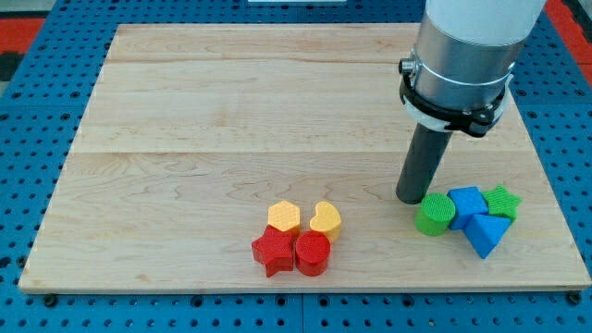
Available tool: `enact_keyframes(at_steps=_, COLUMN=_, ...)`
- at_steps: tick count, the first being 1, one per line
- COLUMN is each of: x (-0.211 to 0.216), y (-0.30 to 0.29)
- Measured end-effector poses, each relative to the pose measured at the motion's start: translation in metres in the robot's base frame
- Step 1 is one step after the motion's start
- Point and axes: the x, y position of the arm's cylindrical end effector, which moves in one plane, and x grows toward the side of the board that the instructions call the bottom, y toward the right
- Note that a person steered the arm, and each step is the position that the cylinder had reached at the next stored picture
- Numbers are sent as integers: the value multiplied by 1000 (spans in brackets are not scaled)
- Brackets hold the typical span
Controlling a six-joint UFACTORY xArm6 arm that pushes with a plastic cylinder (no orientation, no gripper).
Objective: Move your arm to the right of the red circle
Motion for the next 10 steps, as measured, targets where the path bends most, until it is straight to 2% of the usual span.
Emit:
enact_keyframes(at_steps=5, x=-10, y=-1)
enact_keyframes(at_steps=6, x=-25, y=-1)
enact_keyframes(at_steps=7, x=-68, y=-2)
enact_keyframes(at_steps=8, x=-82, y=48)
enact_keyframes(at_steps=9, x=-38, y=7)
enact_keyframes(at_steps=10, x=-38, y=-49)
